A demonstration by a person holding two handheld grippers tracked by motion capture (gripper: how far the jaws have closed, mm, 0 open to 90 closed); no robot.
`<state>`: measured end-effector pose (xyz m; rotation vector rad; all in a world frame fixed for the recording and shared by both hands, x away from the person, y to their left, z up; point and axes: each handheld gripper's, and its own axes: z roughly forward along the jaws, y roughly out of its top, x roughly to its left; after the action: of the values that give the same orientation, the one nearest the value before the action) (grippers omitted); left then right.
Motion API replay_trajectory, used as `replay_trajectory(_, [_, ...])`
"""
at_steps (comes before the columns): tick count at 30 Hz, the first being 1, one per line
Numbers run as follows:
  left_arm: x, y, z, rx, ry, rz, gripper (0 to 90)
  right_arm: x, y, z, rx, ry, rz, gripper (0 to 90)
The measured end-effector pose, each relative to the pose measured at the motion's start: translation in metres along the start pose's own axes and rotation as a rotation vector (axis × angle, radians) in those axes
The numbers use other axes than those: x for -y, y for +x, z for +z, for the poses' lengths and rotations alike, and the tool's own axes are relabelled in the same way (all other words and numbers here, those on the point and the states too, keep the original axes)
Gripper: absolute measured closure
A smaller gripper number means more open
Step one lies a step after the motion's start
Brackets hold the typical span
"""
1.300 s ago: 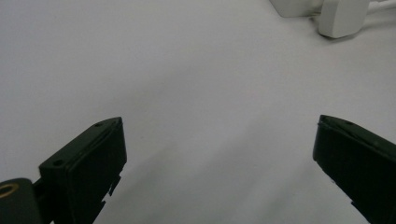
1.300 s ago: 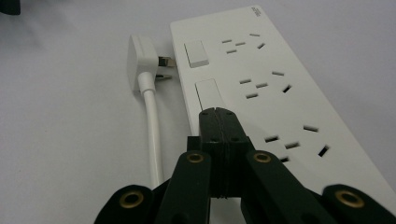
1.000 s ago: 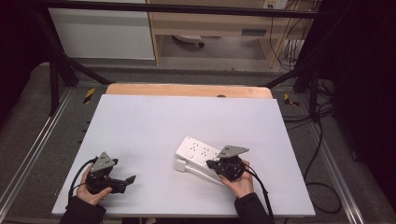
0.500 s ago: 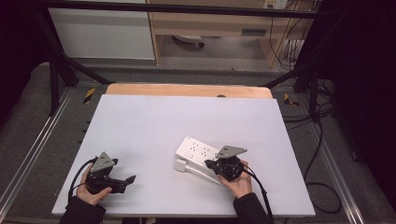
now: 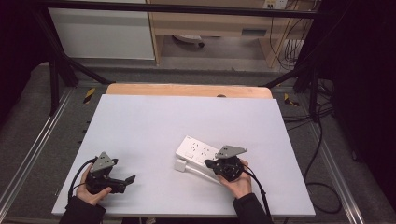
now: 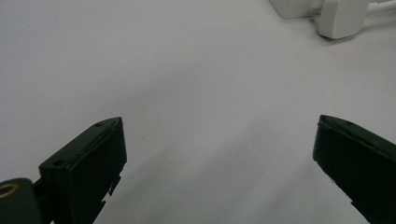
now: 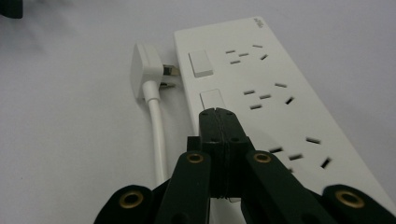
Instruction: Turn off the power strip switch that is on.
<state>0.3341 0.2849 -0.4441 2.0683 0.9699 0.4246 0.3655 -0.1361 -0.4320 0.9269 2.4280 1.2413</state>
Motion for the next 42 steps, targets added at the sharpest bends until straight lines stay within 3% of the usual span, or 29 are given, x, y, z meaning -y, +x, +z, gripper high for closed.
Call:
replay_trajectory(4, [0.000,0.000,0.000,-0.001,0.000,0.001,2.6,0.000,-0.004,-0.006,0.016,-0.001,0.020,89.2])
replay_trajectory(10, [0.000,0.000,0.000,-0.002,0.001,0.001,2.6,-0.001,-0.008,-0.012,0.026,-0.010,0.046,77.6])
replay_trajectory(21, [0.000,0.000,0.000,-0.003,0.003,0.003,2.6,0.001,-0.021,-0.030,0.084,-0.031,0.102,37.4])
replay_trajectory(24, [0.000,0.000,0.000,-0.002,0.003,0.003,2.5,0.004,-0.025,-0.034,0.116,-0.042,0.108,22.5])
replay_trajectory(29, [0.000,0.000,0.000,-0.002,0.004,0.002,2.6,0.011,-0.033,-0.042,0.143,-0.037,0.130,8.4])
replay_trajectory(36, [0.000,-0.001,0.001,0.000,0.009,0.005,2.6,0.024,-0.047,-0.058,0.156,-0.026,0.172,1.6])
replay_trajectory(42, [0.001,-0.001,0.001,0.001,0.011,0.005,2.6,0.038,-0.057,-0.068,0.167,-0.015,0.169,1.4])
